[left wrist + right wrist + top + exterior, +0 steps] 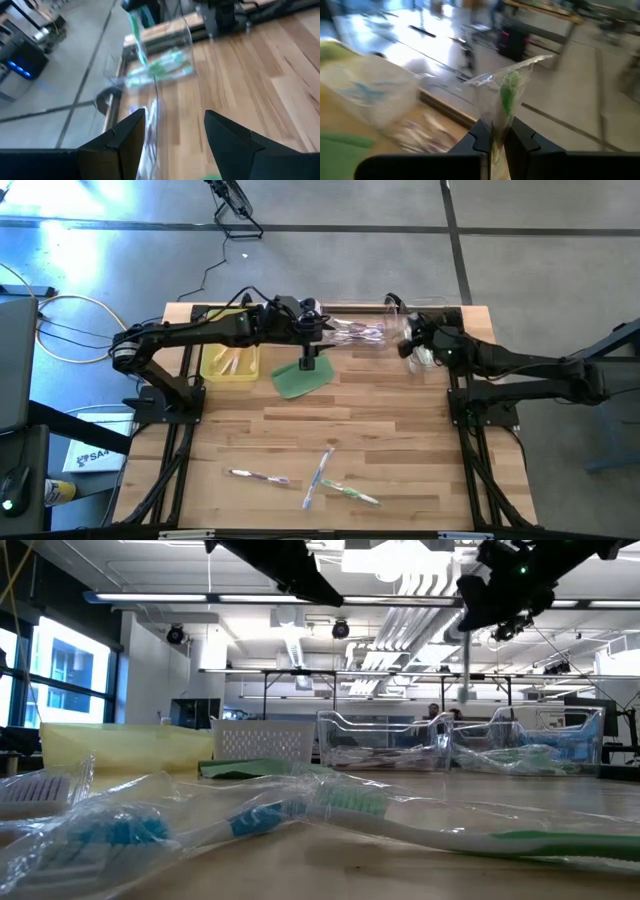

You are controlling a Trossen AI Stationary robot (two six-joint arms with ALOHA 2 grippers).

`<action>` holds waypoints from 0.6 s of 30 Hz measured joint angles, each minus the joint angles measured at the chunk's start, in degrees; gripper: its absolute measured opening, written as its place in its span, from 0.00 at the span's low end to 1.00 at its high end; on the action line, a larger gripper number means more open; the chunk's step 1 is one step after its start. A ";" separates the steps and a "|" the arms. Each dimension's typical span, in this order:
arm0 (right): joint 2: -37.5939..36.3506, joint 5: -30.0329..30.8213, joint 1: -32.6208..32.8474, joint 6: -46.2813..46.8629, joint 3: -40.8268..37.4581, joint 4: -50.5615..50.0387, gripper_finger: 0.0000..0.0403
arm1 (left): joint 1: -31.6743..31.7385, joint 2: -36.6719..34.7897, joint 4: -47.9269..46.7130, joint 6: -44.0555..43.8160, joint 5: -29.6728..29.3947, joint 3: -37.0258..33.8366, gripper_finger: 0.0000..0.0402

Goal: Pick & Place Toothbrushes
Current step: Put the green toothbrush into the right transparent bin

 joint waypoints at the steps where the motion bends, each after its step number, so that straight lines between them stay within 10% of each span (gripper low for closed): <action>1: 0.00 0.96 -0.53 0.95 0.19 -1.61 0.05 | -0.01 -0.08 -0.73 -0.01 0.02 0.00 0.49; 18: 0.02 -11.23 -13.33 16.79 0.53 -24.47 0.05 | 0.00 0.05 -4.51 -0.02 -0.09 0.00 0.49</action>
